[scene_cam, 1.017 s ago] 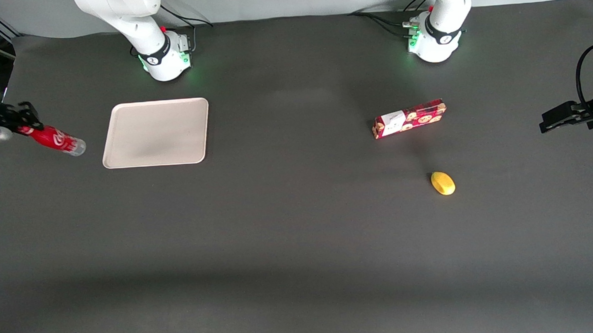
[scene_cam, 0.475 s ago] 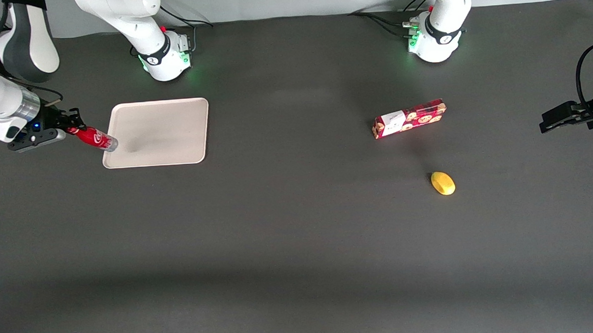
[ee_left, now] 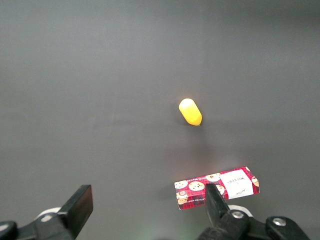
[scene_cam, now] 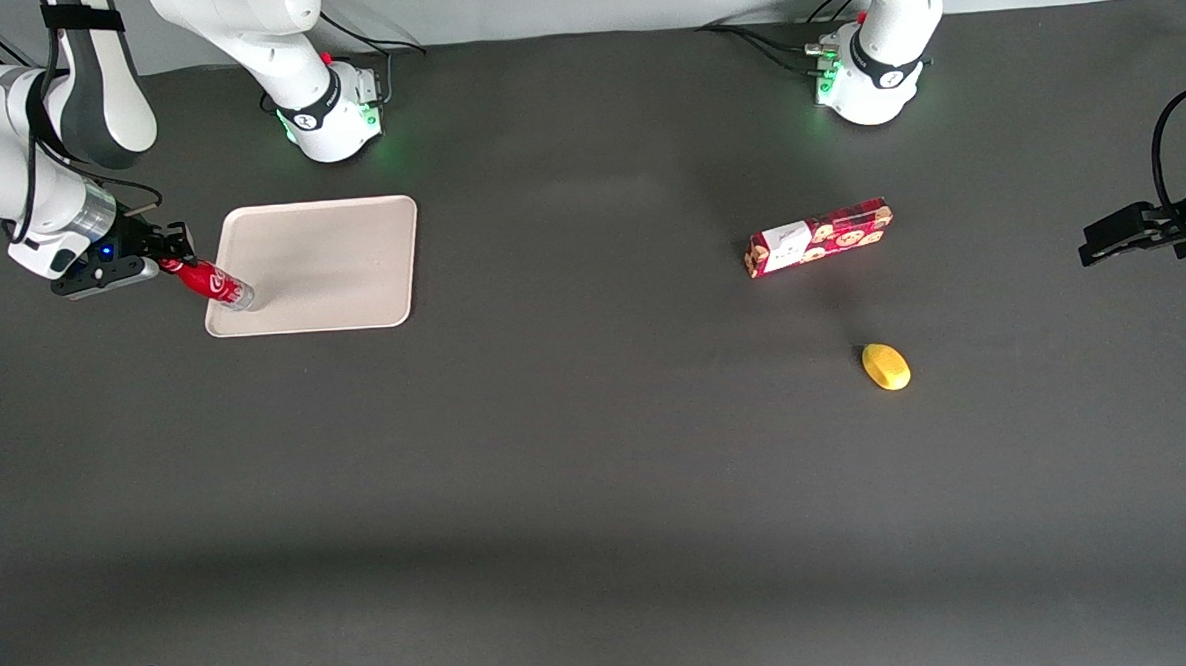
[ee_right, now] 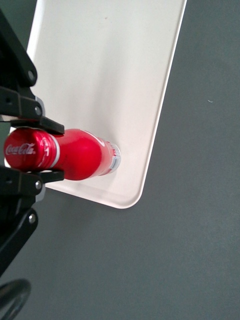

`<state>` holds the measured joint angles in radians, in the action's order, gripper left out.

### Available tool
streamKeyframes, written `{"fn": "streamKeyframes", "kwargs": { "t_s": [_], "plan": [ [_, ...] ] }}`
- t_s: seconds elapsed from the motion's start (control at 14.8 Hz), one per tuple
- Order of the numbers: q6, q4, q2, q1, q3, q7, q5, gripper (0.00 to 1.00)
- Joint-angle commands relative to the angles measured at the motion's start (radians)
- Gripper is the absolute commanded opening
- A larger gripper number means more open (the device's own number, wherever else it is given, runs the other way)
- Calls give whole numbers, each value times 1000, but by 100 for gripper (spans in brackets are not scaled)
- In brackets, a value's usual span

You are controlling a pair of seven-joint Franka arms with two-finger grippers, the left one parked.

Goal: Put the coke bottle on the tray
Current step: 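Lower the bottle onto the tray and open the right gripper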

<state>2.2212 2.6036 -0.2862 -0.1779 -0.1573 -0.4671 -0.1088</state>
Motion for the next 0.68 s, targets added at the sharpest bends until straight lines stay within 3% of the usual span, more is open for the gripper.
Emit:
{"fn": "streamKeyframes", "kwargs": {
  "t_s": [0.0,0.07,0.14,0.41,0.61],
  "plan": [
    [37,21,2,-5,-22,24,-17,1],
    [40,21,13,-5,-28,24,-17,12],
    [51,21,21,-5,-28,22,-17,13],
    [55,20,33,-5,-31,24,-17,38],
    [58,18,38,-3,-53,24,-17,93]
  ]
}}
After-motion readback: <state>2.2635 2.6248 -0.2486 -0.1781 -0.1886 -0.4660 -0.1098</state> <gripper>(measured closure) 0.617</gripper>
